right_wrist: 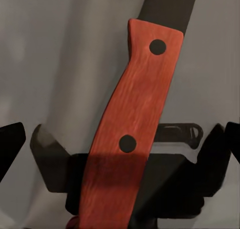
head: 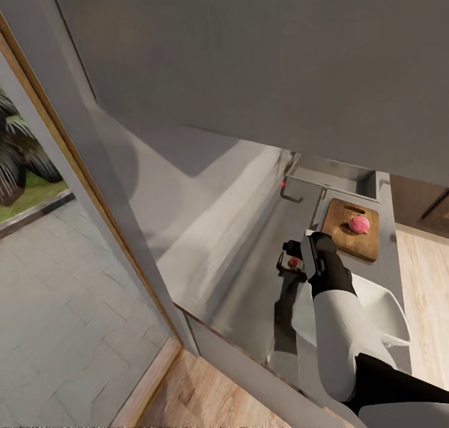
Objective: In the kitchen, take the Vidalia onion out of the sink, dice it on the chopping board with the paring knife, put the diced onion into the bowl on the countertop, then place both the paring knife and the chopping board into the sink.
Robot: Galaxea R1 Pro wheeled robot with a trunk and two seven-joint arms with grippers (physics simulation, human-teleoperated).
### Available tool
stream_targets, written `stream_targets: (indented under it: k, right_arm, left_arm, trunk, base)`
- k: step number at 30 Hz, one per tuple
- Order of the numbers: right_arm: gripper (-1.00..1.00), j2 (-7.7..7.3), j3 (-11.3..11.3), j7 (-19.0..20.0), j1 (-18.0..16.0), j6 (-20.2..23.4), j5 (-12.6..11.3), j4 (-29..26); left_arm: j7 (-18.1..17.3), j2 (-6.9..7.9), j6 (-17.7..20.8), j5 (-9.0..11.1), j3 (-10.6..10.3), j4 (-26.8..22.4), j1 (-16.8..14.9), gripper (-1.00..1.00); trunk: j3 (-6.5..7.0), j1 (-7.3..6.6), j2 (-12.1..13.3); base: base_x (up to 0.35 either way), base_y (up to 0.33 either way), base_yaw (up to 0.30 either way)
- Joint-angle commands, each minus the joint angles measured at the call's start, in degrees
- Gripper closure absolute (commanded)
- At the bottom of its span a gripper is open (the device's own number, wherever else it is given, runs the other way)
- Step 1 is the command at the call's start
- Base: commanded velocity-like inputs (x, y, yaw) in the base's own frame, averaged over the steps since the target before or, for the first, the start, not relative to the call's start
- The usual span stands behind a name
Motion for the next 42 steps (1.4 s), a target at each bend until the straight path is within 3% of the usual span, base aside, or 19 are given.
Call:
stream_targets:
  k: [1,30,31,42]
  right_arm:
    - [-1.0,0.07,-0.21,0.26,-0.05,0.3,0.45,-0.05]
    - [-1.0,0.07,-0.03,0.16,-0.05,0.39,0.56,-0.05]
    - [1.0,0.07,-0.02,0.16,-0.05,0.39,0.55,-0.05]
    - [1.0,0.07,0.07,0.07,-0.05,0.37,0.55,-0.05]
  left_arm:
    - [0.46,0.1,-0.13,0.32,-0.33,-0.07,0.0,-1.0]
    - [0.46,0.1,-0.13,0.32,-0.33,-0.13,0.0,-1.0]
    - [0.46,0.1,-0.13,0.32,-0.33,-0.14,0.0,-1.0]
    - [0.46,0.1,-0.13,0.32,-0.33,-0.14,0.0,-1.0]
  trunk:
    - [-0.15,0.04,-0.1]
    - [-0.89,0.04,-0.1]
    - [-0.89,0.04,-0.1]
    - [-0.9,0.04,-0.1]
  base:
    - [0.0,0.0,0.0]
    - [0.0,0.0,0.0]
    - [0.0,0.0,0.0]
    - [0.0,0.0,0.0]
